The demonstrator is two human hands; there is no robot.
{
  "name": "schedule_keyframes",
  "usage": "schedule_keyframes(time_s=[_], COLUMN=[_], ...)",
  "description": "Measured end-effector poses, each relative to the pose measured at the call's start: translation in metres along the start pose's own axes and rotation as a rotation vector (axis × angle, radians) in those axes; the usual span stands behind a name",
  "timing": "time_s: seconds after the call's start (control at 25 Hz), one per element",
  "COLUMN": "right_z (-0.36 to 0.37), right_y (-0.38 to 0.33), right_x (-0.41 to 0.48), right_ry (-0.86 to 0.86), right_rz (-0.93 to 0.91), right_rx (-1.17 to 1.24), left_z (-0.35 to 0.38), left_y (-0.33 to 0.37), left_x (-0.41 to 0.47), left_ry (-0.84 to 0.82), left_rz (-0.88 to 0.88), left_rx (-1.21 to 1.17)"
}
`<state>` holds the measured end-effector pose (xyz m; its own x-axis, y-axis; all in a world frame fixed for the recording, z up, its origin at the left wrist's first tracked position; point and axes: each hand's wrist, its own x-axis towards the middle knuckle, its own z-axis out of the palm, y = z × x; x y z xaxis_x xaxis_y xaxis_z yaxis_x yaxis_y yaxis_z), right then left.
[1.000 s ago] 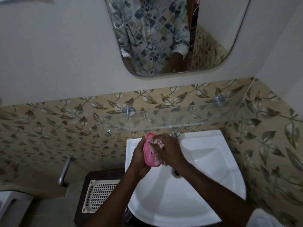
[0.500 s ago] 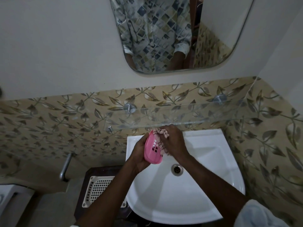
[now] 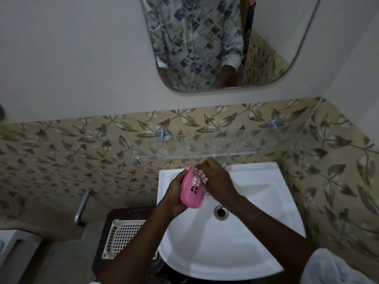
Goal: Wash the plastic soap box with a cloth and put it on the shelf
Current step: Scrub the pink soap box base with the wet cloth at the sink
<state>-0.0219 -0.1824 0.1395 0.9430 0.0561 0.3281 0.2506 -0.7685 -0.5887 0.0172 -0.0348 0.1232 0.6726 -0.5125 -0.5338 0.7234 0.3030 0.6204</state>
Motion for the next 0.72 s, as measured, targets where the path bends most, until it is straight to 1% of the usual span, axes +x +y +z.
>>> schedule_keyframes(time_s=[0.04, 0.08, 0.16, 0.2, 0.24, 0.32, 0.4, 0.44, 0.48, 0.56, 0.64, 0.68, 0.72], right_z=[0.001, -0.001, 0.000, 0.001, 0.002, 0.002, 0.002, 0.001, -0.001, -0.001, 0.000, 0.001, 0.003], right_y=[0.002, 0.003, -0.001, -0.001, -0.002, -0.005, -0.007, -0.006, -0.005, -0.004, -0.004, -0.003, 0.000], right_x=[-0.002, -0.002, -0.001, 0.000, 0.000, 0.005, 0.009, 0.011, 0.014, 0.019, 0.017, 0.012, 0.005], right_ry=[-0.017, -0.009, 0.004, 0.013, 0.014, 0.048, 0.071, 0.050, 0.019, 0.020, 0.047, 0.028, -0.019], right_rz=[-0.042, -0.035, 0.112, 0.142, 0.127, 0.061, 0.091, 0.113, 0.093, 0.004, 0.032, 0.025, -0.038], right_rx=[-0.011, 0.002, -0.039, -0.082, -0.091, 0.002, -0.007, -0.048, -0.067, -0.022, -0.012, 0.002, 0.047], left_z=[0.000, 0.000, -0.003, -0.005, -0.005, -0.003, -0.004, -0.003, -0.003, -0.003, -0.004, -0.004, -0.005], left_y=[0.001, 0.001, -0.001, -0.002, -0.003, -0.003, -0.005, -0.005, -0.006, -0.004, -0.002, 0.000, 0.000], left_x=[0.000, 0.000, 0.000, 0.000, 0.000, 0.001, 0.003, 0.002, 0.000, 0.002, 0.002, 0.001, 0.001], left_ry=[0.007, 0.009, 0.020, 0.032, 0.041, 0.029, 0.023, 0.041, 0.052, 0.034, 0.051, 0.064, 0.071], left_rz=[0.002, 0.005, 0.013, 0.024, 0.038, 0.070, 0.097, 0.106, 0.106, 0.098, 0.083, 0.078, 0.065], left_rx=[0.000, 0.007, 0.038, 0.036, 0.019, 0.001, 0.010, 0.009, -0.007, -0.038, -0.042, -0.055, -0.073])
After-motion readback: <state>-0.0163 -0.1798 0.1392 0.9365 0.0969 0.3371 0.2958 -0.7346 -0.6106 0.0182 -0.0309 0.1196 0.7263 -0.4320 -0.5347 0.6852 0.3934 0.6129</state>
